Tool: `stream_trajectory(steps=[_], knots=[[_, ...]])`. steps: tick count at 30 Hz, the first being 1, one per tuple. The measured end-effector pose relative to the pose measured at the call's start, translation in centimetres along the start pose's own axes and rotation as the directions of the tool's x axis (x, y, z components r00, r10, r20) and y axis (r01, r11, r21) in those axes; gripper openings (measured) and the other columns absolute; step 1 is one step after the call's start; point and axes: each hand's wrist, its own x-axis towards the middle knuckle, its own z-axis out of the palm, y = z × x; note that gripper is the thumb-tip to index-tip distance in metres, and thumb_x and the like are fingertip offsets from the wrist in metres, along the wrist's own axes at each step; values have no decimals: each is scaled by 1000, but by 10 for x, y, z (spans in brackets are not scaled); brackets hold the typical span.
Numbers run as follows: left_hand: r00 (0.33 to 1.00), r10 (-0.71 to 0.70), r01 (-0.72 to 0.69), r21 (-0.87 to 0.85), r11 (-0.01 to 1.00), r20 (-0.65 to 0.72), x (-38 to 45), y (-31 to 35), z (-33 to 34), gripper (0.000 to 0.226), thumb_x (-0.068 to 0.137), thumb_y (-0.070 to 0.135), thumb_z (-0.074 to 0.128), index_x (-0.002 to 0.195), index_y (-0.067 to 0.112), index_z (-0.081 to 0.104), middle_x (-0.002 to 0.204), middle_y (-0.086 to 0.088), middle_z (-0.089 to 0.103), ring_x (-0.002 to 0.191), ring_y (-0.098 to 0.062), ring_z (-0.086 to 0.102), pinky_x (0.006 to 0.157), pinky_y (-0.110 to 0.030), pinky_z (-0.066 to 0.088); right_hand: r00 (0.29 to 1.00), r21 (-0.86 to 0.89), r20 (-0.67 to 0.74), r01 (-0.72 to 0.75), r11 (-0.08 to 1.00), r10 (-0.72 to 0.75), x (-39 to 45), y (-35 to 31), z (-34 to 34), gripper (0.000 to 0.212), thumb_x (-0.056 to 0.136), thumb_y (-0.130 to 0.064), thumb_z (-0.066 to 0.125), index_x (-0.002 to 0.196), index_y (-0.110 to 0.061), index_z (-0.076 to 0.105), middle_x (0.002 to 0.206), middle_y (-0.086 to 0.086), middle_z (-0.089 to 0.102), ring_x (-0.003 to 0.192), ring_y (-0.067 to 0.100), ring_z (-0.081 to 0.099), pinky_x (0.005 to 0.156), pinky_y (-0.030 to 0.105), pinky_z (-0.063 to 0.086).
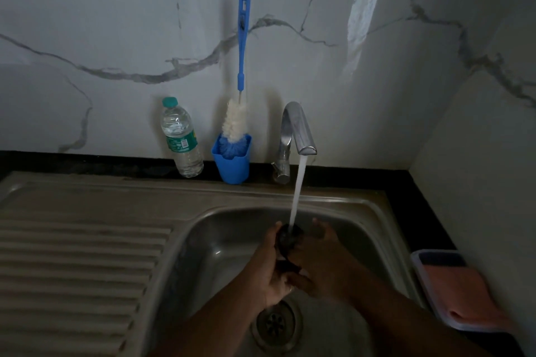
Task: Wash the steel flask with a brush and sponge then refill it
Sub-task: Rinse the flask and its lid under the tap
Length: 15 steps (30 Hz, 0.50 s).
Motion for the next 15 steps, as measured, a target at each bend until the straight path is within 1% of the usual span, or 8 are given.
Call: stream_trajectory(steps=[3, 5, 6, 8, 10, 11, 13, 15], knots=[[997, -55, 57, 36, 998, -58, 5, 1, 0, 69, 71, 67, 70, 108, 9, 74, 91, -11, 75, 91, -26, 69, 79, -34, 56, 999, -92, 40, -2, 996, 6, 1, 1, -7, 47, 80, -62, 48, 115, -33, 60, 118, -14, 66, 114, 7, 60, 107, 57, 20], [995, -86, 87, 27, 996, -52, 4, 3, 7, 61, 76, 60, 70, 104, 6, 73, 88, -15, 75, 82, -29, 71, 67, -34, 56, 990, 69, 59, -134, 989, 130, 8, -13, -6, 45, 86, -54, 50, 124, -31, 51, 126, -11, 60, 123, 9, 52, 115, 55, 19], [995, -93, 93, -11, 996, -29, 3, 4, 11, 56, 78, 54, 71, 103, 5, 72, 88, -17, 75, 77, -31, 73, 64, -35, 57, 966, 273, 83, -259, 927, 245, 13, -21, -6, 43, 87, -44, 55, 127, -29, 47, 127, -8, 57, 123, 11, 51, 115, 48, 27], [999, -52, 51, -102, 994, -3, 5, 3, 15, 45, 80, 43, 70, 102, 4, 71, 87, -19, 75, 73, -29, 74, 58, -32, 58, 867, 745, 236, -451, 491, 438, 22, -39, -10, 49, 89, -16, 59, 135, -19, 40, 125, 1, 54, 118, 17, 54, 102, 32, 44], [1000, 9, -5, -142, 990, 24, 7, 4, 14, 46, 85, 37, 67, 115, 3, 68, 96, -19, 73, 87, -28, 72, 69, -34, 58, 756, 898, 391, -438, -38, 525, 27, -43, -11, 48, 88, 4, 50, 132, -15, 45, 122, 7, 58, 114, 22, 57, 90, 30, 49], [998, 33, -26, -146, 989, 51, 5, 5, 15, 50, 82, 35, 68, 120, 3, 66, 100, -19, 71, 92, -28, 70, 74, -36, 56, 722, 901, 431, -370, -224, 542, 28, -41, -11, 48, 85, 8, 47, 126, -15, 53, 117, 9, 63, 110, 23, 59, 87, 32, 51], [994, 101, -94, -135, 986, 49, 4, 10, 12, 53, 76, 30, 72, 121, 3, 65, 99, -18, 71, 93, -28, 66, 80, -39, 53, 706, 892, 438, -266, -365, 557, 28, -36, -13, 48, 79, 9, 45, 117, -15, 61, 108, 9, 69, 105, 24, 63, 86, 35, 51], [989, 139, -129, -154, 980, 52, 2, 14, 11, 49, 77, 27, 71, 119, 2, 66, 99, -18, 71, 93, -29, 66, 87, -41, 52, 772, 934, 357, -307, -185, 525, 25, -37, -15, 45, 83, 9, 48, 116, -18, 60, 107, 4, 70, 102, 13, 65, 87, 28, 50]])
